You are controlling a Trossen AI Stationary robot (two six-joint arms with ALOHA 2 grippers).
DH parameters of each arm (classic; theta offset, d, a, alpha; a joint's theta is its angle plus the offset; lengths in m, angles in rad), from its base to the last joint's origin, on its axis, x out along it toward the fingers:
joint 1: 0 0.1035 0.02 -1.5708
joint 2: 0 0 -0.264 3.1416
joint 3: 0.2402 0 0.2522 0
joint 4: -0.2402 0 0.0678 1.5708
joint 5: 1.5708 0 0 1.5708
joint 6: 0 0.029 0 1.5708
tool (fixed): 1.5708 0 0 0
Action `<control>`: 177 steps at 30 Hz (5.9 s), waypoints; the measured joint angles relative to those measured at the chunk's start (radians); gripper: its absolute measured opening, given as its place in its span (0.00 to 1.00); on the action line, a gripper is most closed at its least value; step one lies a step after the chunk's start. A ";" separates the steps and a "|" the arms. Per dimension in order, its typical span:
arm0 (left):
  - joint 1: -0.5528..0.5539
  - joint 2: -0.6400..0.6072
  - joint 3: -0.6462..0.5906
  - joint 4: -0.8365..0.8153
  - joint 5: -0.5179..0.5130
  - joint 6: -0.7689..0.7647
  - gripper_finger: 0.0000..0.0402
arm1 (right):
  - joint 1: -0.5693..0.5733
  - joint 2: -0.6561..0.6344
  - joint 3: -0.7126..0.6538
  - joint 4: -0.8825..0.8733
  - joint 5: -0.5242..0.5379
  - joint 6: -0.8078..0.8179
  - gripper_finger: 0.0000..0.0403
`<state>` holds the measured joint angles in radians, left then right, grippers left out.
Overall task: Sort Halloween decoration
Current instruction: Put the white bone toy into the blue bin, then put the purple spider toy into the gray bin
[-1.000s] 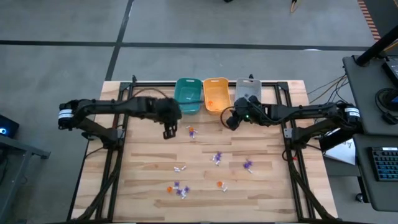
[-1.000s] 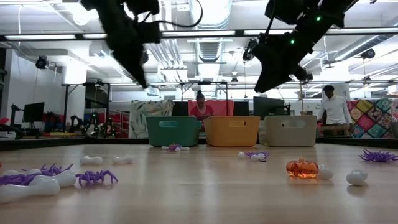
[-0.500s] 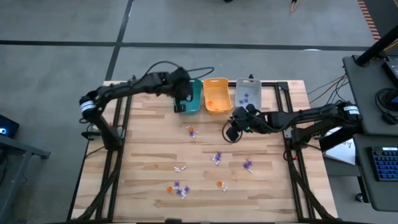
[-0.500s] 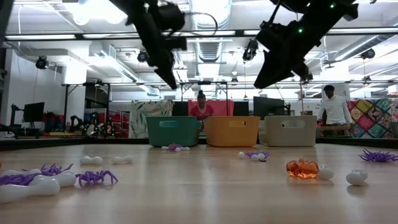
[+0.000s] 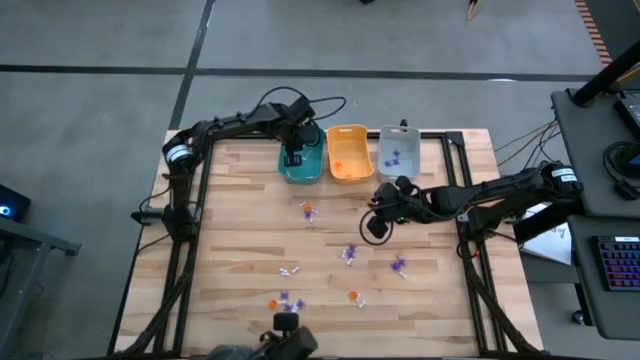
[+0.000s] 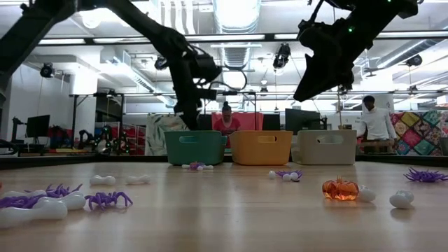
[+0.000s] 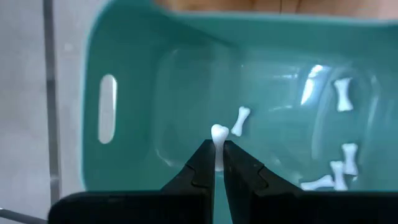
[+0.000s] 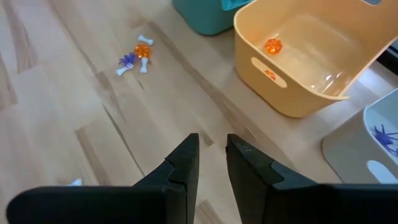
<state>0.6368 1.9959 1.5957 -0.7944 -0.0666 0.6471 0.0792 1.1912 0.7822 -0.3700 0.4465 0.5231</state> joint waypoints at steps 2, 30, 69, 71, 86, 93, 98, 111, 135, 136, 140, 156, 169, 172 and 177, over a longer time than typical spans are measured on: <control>0.008 0.019 0.003 0.005 0.000 0.008 0.00 | 0.000 0.000 -0.002 0.001 0.001 -0.001 0.18; 0.013 0.054 0.004 0.032 -0.001 -0.059 0.18 | -0.001 0.000 -0.006 0.001 0.029 -0.008 0.18; -0.443 -0.371 -0.169 0.072 0.210 -0.478 0.09 | 0.024 0.000 -0.004 0.178 -0.255 0.038 0.18; -0.487 -0.399 -0.237 0.137 0.210 -0.525 0.09 | 0.032 0.000 -0.004 0.179 -0.294 0.080 0.18; -0.712 -0.549 -0.609 0.571 0.025 -0.758 0.09 | 0.109 0.000 -0.004 0.164 -0.421 0.359 0.16; -0.745 -0.518 -0.640 0.640 0.023 -0.789 0.09 | 0.135 0.066 -0.004 0.157 -0.422 0.411 0.12; -0.765 -0.495 -0.650 0.689 0.022 -0.799 0.09 | 0.149 0.119 -0.004 0.109 -0.428 0.439 0.11; -0.774 -0.286 -0.658 0.958 0.023 -0.866 0.09 | 0.155 0.189 -0.004 -0.011 -0.397 0.475 0.11; -0.740 0.063 -0.491 1.102 -0.044 -0.778 0.09 | 0.156 0.259 -0.004 0.060 -0.252 0.461 0.11; -0.738 0.068 -0.492 1.102 -0.047 -0.776 0.09 | 0.156 0.265 -0.004 0.073 -0.252 0.461 0.11; -0.738 0.082 -0.493 1.113 -0.048 -0.775 0.09 | 0.157 0.308 -0.004 0.145 -0.251 0.461 0.11; -0.732 0.098 -0.496 1.136 -0.058 -0.763 0.09 | 0.156 0.420 -0.004 0.188 -0.235 0.435 0.11; -0.731 0.098 -0.511 1.136 -0.088 -0.763 0.09 | 0.156 0.381 -0.004 0.197 -0.251 0.483 0.11; -0.731 0.098 -0.511 1.134 -0.092 -0.764 0.09 | 0.156 0.381 -0.004 0.197 -0.275 0.498 0.13; -0.731 0.088 -0.512 1.127 -0.080 -0.764 0.09 | 0.156 0.375 -0.004 0.189 -0.280 0.508 0.20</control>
<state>-0.0944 2.0841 1.0840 0.3329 -0.1466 -0.1165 0.2356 1.5659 0.7784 -0.1808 0.1666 1.0313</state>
